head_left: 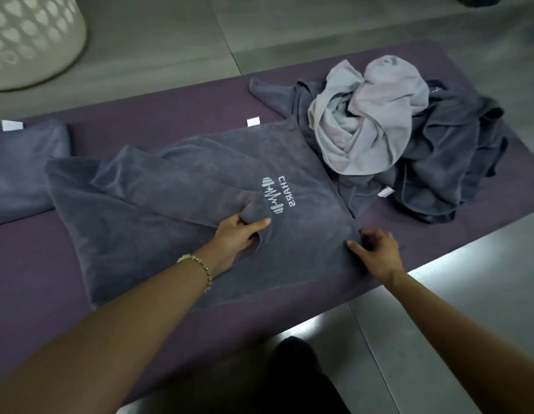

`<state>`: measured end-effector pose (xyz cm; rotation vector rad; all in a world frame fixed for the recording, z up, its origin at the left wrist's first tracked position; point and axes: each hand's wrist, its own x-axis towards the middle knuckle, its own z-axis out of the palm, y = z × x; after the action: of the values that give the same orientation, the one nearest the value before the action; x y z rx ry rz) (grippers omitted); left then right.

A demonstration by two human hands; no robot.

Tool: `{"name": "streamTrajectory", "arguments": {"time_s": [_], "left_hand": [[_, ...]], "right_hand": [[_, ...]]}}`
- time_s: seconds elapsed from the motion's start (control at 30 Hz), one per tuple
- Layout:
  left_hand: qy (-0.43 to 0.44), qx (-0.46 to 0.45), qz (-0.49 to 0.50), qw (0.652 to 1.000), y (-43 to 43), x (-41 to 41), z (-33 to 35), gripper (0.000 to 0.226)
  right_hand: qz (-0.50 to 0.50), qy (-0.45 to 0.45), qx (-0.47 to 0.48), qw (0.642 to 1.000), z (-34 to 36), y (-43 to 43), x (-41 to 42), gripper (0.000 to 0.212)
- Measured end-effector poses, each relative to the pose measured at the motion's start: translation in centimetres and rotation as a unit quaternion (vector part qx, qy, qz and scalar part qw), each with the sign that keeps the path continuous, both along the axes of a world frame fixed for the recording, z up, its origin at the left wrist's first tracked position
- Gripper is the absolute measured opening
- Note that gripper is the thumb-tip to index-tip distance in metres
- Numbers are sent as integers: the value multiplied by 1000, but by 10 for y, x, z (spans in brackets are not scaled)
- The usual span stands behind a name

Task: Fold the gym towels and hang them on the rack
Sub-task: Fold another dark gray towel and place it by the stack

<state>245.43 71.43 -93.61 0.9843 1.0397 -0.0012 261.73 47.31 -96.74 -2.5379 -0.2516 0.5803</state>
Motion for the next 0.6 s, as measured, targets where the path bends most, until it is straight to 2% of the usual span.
{"name": "streamTrajectory", "arguments": {"time_s": [0.07,0.13,0.2,0.3,0.33,0.43,0.47,0.57,0.6], "left_hand": [[-4,2,14,1000,-1,0,0,38],[-8,7,42,999,-1,0,2,26],[-16,5,69,997,0,-1,8,16],[-39,43,97,994,8,-7,18,17],[-43,84,97,991,15,-11,23,21],[-40,251,85,963,45,-26,46,37],[-48,296,83,950,57,-33,56,39],[-92,397,70,910,86,-55,88,39],[-102,416,75,900,96,-64,97,39]], "right_hand": [[6,24,10,1000,-5,-5,2,29],[27,45,32,998,-1,-3,-3,30],[31,49,85,995,12,8,-11,31],[79,54,180,979,46,38,-29,14],[98,72,215,969,60,51,-35,15],[151,132,319,927,105,92,-53,43],[172,131,334,917,117,107,-58,41],[234,140,347,897,143,149,-76,16],[257,165,344,888,151,162,-82,17]]}}
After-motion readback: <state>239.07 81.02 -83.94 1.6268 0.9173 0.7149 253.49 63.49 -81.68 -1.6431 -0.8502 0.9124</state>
